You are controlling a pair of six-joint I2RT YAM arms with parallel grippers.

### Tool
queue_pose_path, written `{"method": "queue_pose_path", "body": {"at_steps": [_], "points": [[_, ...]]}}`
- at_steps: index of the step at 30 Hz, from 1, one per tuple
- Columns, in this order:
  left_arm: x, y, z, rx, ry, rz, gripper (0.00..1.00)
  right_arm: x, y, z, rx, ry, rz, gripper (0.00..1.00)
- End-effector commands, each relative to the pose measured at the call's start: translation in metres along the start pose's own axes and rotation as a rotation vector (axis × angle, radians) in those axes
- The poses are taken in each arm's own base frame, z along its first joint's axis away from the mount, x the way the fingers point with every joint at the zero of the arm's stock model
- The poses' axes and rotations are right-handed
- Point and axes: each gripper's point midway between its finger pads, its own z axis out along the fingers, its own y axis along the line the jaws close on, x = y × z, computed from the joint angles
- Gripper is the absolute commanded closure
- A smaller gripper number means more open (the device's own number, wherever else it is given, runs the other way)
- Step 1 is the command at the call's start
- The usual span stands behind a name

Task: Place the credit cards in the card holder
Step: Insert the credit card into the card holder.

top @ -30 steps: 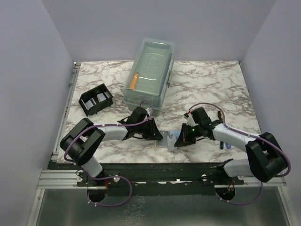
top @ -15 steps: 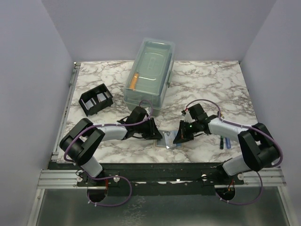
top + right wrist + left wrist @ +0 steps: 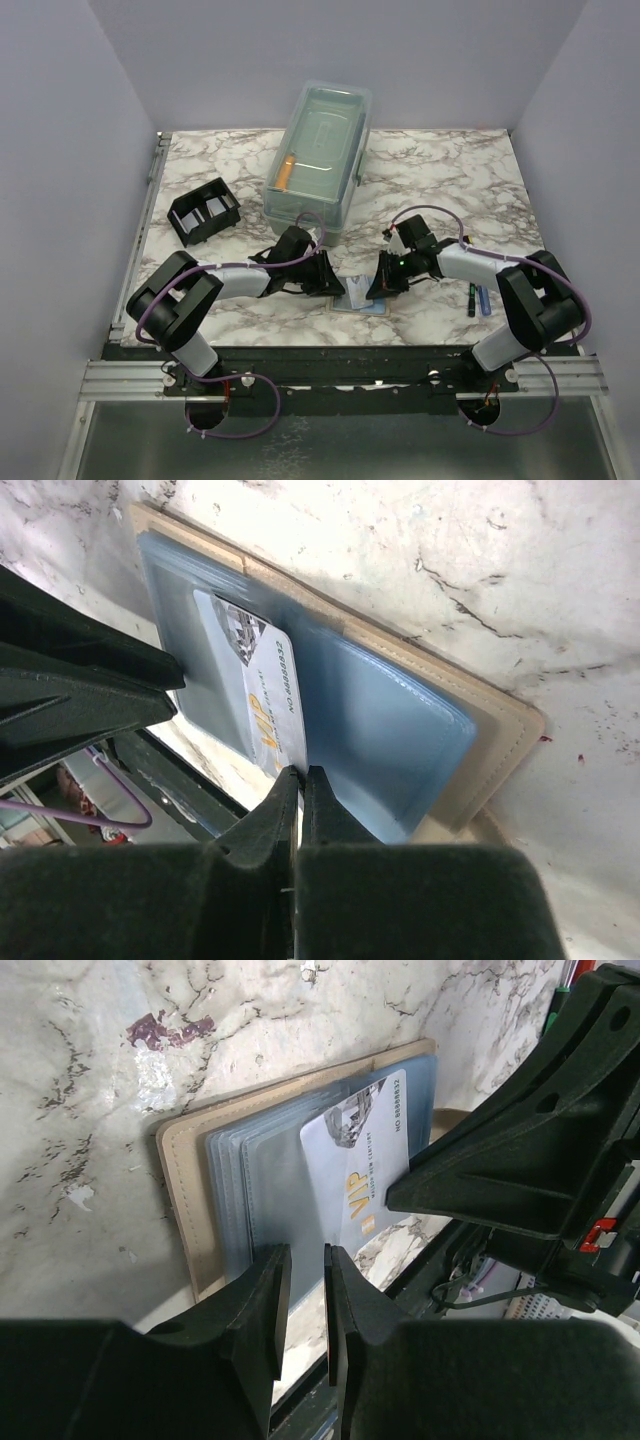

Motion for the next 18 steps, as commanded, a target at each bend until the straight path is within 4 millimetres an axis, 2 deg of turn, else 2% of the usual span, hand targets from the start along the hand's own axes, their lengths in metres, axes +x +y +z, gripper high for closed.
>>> {"method": "queue_pose_path", "body": {"at_steps": [1,7,11,13,15,18], "points": [[0.015,0.031,-0.002,-0.100,0.025,-0.035,0.73,-0.002,-0.011,0.007,0.020,-0.029,0.012,1.00],[0.005,0.012,-0.012,-0.036,-0.040,-0.050,0.61,0.008,-0.008,0.010,-0.031,-0.054,0.097,0.99],[-0.008,-0.001,-0.028,-0.015,-0.133,-0.036,0.54,0.010,-0.011,0.010,-0.029,-0.065,0.112,0.96],[-0.014,0.001,-0.036,-0.043,-0.185,-0.036,0.54,0.011,-0.011,0.010,-0.032,-0.062,0.115,0.93],[-0.018,0.012,-0.042,-0.106,-0.224,-0.043,0.60,0.011,-0.010,0.010,-0.035,-0.063,0.114,0.90],[-0.013,0.029,-0.037,-0.161,-0.202,-0.045,0.65,0.011,-0.007,0.010,-0.052,-0.059,0.111,0.85]]}}
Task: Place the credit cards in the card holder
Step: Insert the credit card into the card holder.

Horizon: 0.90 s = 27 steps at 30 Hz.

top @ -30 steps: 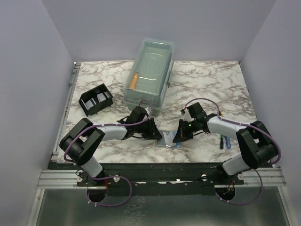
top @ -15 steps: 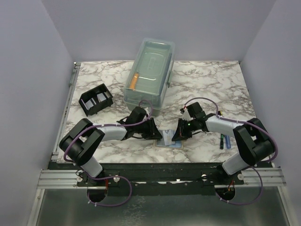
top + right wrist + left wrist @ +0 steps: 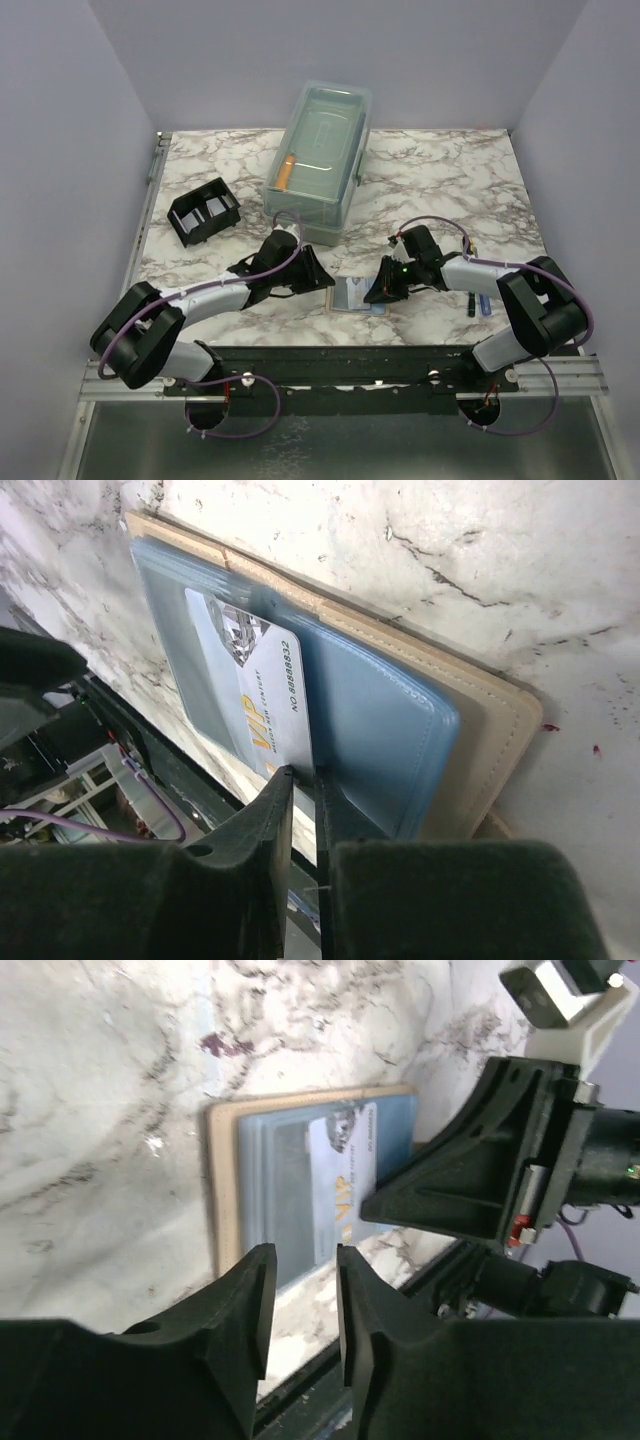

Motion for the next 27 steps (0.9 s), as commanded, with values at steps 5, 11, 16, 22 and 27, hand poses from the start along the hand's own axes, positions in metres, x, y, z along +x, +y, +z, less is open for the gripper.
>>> {"method": "queue_pose_path", "body": {"at_steps": [5,11,16,22,27], "points": [[0.009,0.046,0.016,-0.167,0.027,-0.019,0.84,0.002,-0.001,0.003,0.001,-0.005,0.021,0.84],[0.016,0.046,0.025,-0.160,0.037,-0.015,0.88,0.000,0.015,0.012,-0.008,-0.008,0.012,0.85],[0.021,0.038,0.028,-0.140,0.043,-0.014,0.89,0.001,0.027,0.019,-0.030,-0.003,0.010,0.87],[0.020,0.037,0.026,-0.143,0.032,0.001,0.89,0.001,0.023,0.017,0.024,-0.007,-0.030,0.78],[0.022,0.039,0.020,-0.148,0.027,-0.010,0.90,0.014,0.010,0.008,0.062,-0.012,0.002,0.68]]}}
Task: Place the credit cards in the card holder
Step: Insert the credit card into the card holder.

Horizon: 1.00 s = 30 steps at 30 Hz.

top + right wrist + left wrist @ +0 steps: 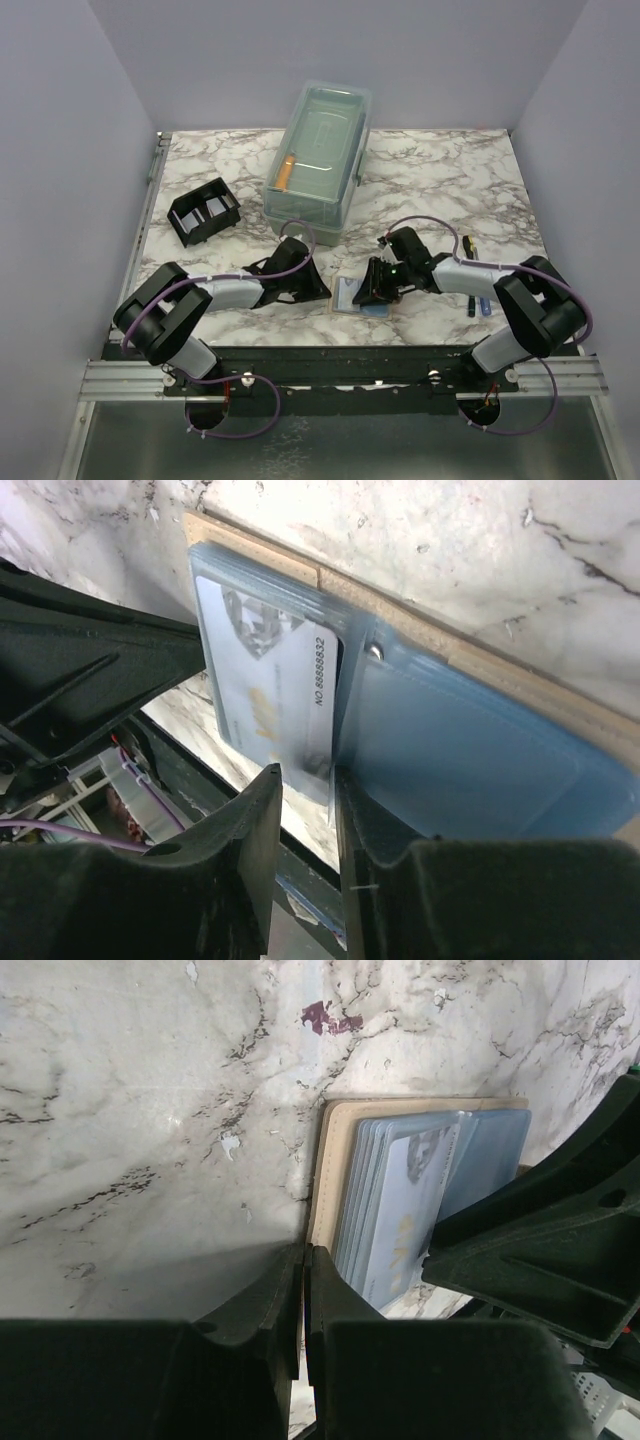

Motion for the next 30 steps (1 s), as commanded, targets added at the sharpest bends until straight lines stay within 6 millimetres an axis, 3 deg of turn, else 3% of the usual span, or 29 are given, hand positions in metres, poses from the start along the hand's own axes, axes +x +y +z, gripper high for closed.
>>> {"method": "queue_pose_path", "body": {"at_steps": [1,11,15,18,21,23,26,30], "points": [[0.005,0.006,-0.005,-0.024,-0.007,-0.002,0.90,0.007,-0.015,-0.007,0.063,-0.026,0.008,0.68],[0.006,0.000,-0.006,-0.005,0.004,-0.019,0.90,-0.002,0.026,0.000,-0.129,-0.038,-0.049,0.68],[0.005,0.000,-0.012,-0.014,-0.003,-0.026,0.87,0.000,0.020,-0.006,-0.080,-0.048,-0.033,0.63],[0.003,0.003,-0.023,-0.044,-0.005,-0.018,0.77,0.007,0.003,-0.016,0.011,-0.051,-0.012,0.59],[-0.003,0.009,-0.045,-0.082,-0.028,-0.031,0.63,0.000,-0.017,-0.038,0.188,-0.111,-0.030,0.50],[-0.017,0.005,-0.064,-0.080,-0.074,-0.045,0.55,-0.008,-0.017,-0.054,0.246,-0.147,-0.082,0.44],[-0.049,0.000,-0.102,-0.089,-0.179,-0.068,0.44,-0.025,0.004,-0.073,0.245,-0.187,-0.178,0.36],[-0.101,0.018,-0.164,-0.274,-0.326,-0.138,0.33,-0.046,0.034,-0.090,0.220,-0.219,-0.266,0.29]]}}
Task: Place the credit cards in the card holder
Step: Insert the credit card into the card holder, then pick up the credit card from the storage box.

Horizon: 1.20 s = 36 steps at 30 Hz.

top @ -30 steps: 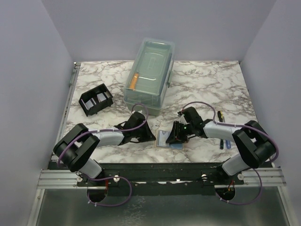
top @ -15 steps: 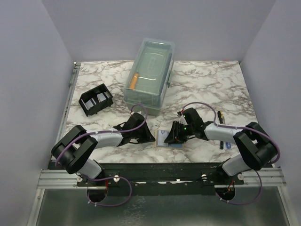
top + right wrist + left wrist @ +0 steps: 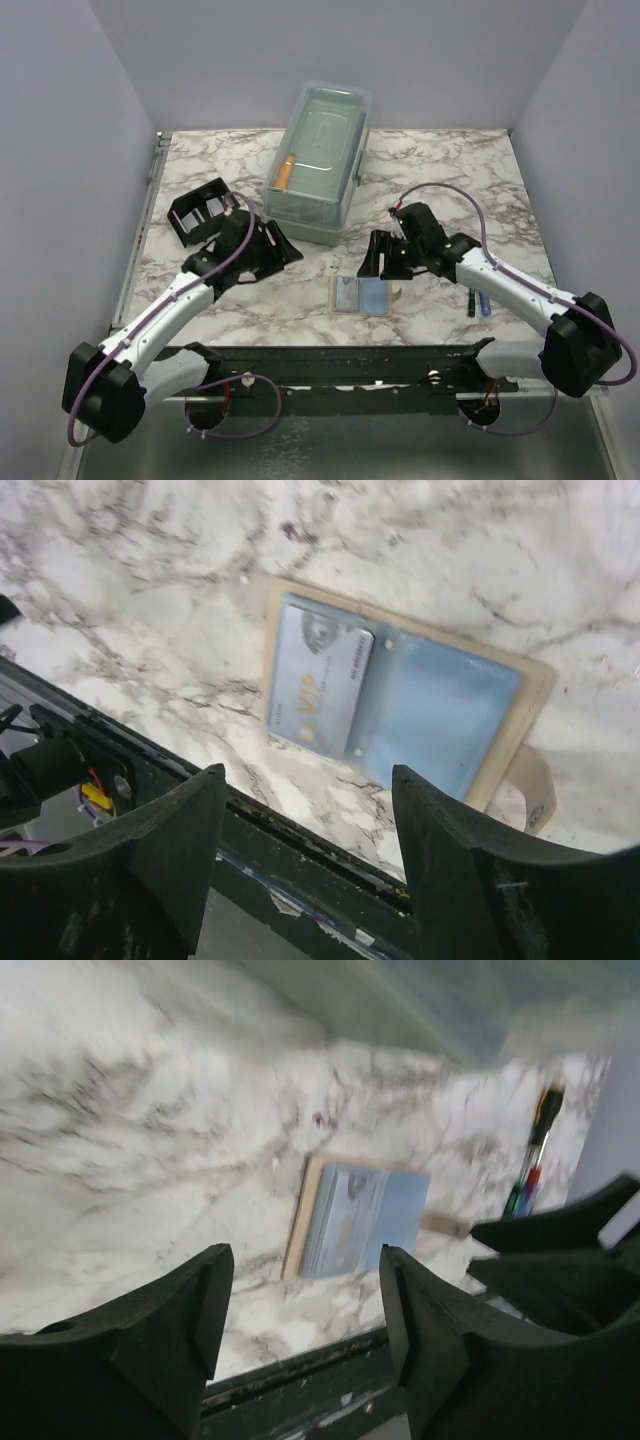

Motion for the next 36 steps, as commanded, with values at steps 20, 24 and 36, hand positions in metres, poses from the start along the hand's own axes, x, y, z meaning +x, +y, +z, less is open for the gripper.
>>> {"method": "queue_pose_path", "body": {"at_steps": [20,24,36], "points": [[-0.249,0.229,-0.136,-1.071,-0.259,-0.091,0.14,-0.122,-0.024,-0.084,0.074,-0.072,-0.069,0.26],[-0.268,0.234,-0.109,-1.003,-0.220,-0.064,0.14,-0.121,-0.029,-0.082,0.082,-0.067,-0.071,0.26],[-0.275,0.258,-0.073,-1.016,-0.128,-0.073,0.23,-0.128,-0.031,-0.073,0.075,-0.037,-0.071,0.26]]}}
